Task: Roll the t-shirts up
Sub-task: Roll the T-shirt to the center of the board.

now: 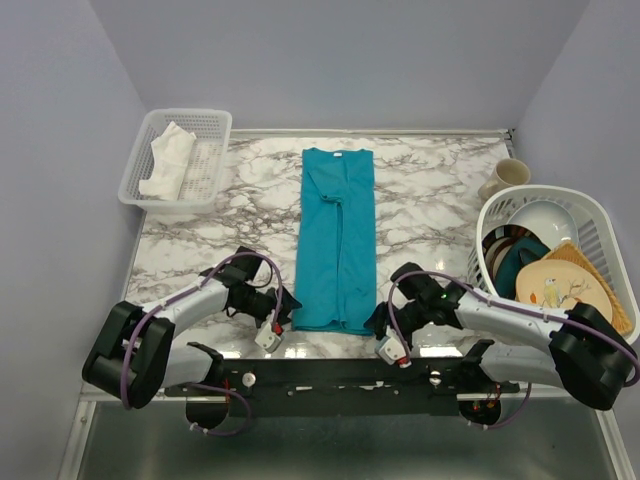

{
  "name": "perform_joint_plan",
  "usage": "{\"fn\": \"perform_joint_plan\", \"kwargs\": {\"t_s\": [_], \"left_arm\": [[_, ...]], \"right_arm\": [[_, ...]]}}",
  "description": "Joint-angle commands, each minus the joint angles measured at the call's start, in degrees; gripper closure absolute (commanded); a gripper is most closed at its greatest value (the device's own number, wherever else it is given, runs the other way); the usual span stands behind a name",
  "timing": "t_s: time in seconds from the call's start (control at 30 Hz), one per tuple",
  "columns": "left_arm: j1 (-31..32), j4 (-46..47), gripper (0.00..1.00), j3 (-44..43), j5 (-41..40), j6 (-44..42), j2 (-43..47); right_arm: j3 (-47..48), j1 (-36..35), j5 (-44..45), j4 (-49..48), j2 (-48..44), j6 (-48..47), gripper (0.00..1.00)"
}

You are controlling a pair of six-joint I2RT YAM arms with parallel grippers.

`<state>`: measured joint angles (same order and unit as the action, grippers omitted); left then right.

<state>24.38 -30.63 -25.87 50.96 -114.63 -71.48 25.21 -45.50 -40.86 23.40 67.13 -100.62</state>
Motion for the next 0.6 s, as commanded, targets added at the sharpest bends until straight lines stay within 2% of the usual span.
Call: {"fn": "perform_joint_plan", "kwargs": {"t_s": [0.0, 0.07, 0.2, 0.47, 0.5, 0.57], "left_arm": [[0.75, -9.52, 0.42, 1.79, -5.87, -27.57, -2.52], [1.72, -9.62, 0.43, 1.87, -6.13, -28.2, -3.05], [3.74, -10.14, 0.5, 0.91, -6.05, -26.26, -4.71], [6.29, -9.09, 0.58, 0.03, -6.49, -23.27, -6.74], [6.47, -9.36, 0.63, -0.15, -6.4, -22.84, -7.0], [7.34, -9.88, 0.71, -0.76, -6.22, -21.96, -7.35]], "right_arm": [[-0.34, -1.7, -0.54, -1.86, 1.16, 3.23, 0.45], [-0.34, -2.05, -0.27, -2.83, 1.6, 3.94, 0.45], [-0.69, -2.76, 0.87, -4.32, 2.39, 5.51, 0.46], [-0.87, -3.28, 2.19, -5.91, 3.44, 5.7, 0.49], [-0.78, -3.46, 2.45, -5.91, 4.05, 5.44, 0.51], [-0.52, -3.63, 2.8, -5.65, 4.67, 5.26, 0.6]]}}
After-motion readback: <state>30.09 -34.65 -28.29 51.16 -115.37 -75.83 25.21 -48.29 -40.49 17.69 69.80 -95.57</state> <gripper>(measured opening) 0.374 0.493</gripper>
